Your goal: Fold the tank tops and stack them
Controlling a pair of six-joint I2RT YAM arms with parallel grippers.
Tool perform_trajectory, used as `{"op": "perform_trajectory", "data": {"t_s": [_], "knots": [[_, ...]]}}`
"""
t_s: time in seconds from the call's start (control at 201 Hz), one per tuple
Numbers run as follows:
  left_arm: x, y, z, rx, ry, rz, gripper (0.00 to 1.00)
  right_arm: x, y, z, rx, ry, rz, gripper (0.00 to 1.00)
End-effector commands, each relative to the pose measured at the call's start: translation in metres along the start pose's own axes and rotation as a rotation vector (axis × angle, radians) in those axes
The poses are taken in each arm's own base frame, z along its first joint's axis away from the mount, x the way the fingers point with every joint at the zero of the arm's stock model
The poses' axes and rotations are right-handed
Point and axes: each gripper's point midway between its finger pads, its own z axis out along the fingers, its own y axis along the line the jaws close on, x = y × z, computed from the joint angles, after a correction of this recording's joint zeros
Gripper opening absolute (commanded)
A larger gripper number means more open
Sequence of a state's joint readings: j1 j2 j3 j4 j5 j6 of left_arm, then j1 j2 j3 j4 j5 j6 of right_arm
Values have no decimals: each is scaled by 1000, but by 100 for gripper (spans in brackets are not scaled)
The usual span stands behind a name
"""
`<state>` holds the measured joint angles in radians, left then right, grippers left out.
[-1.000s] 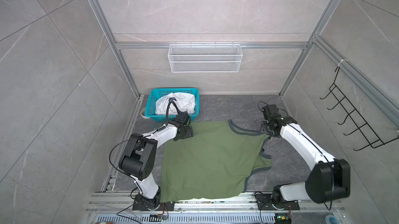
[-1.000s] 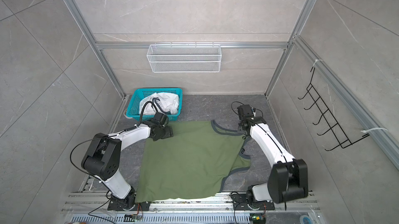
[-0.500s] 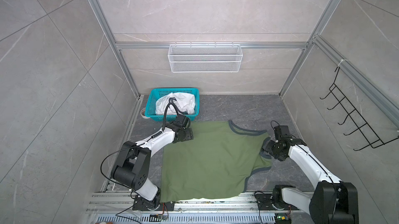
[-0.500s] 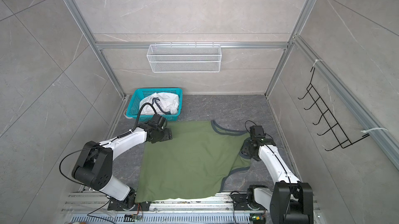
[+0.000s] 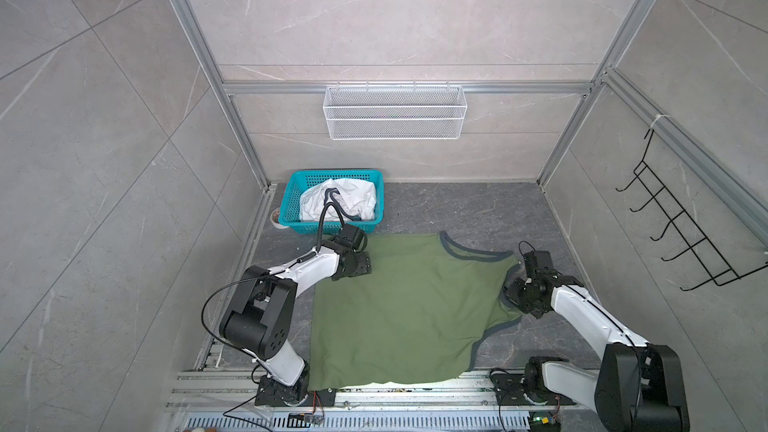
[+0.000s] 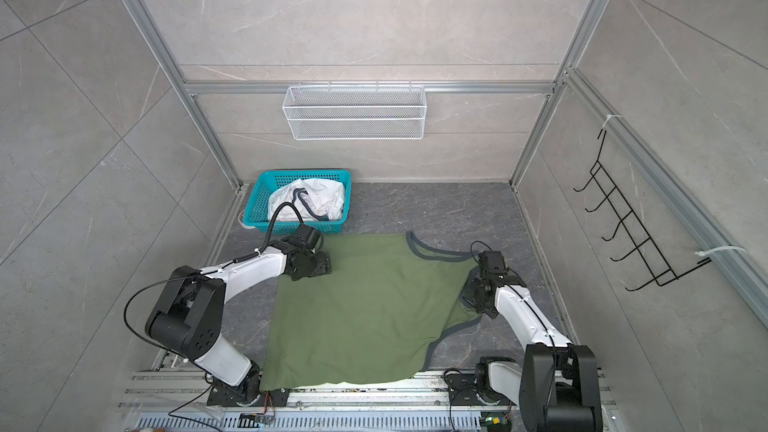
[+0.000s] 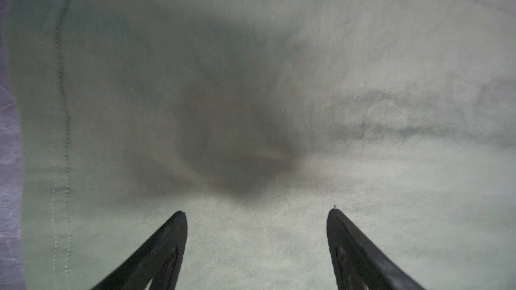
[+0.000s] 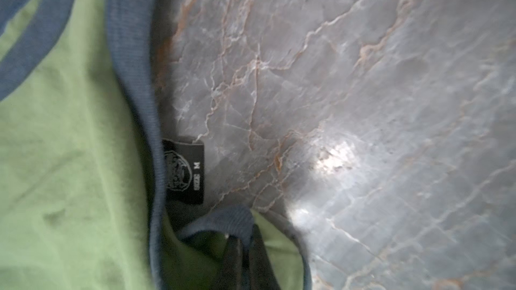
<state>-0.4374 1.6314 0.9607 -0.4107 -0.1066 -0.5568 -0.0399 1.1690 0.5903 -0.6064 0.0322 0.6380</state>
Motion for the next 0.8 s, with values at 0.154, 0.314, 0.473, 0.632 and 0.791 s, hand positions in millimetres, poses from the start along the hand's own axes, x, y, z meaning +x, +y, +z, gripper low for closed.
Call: {"op": "perform_trajectory", "data": {"t_s": [0.154, 0.314, 0.473, 0.632, 0.791], "knots": [[-3, 21, 10, -66, -25, -86, 81, -26, -21, -40, 97, -164, 62, 0], [-7, 31, 15, -64, -30, -132, 81, -43, -37, -71, 168, -268, 95, 0], [-10, 28, 19, -51, -24, -128, 81, -47, -46, -72, 224, -256, 117, 0], [-11, 19, 18, -12, -15, -113, 81, -37, -51, -56, 203, -173, 165, 3], [-15, 6, 1, 7, -32, -51, 82, -35, -51, -49, 168, -134, 197, 37]]}}
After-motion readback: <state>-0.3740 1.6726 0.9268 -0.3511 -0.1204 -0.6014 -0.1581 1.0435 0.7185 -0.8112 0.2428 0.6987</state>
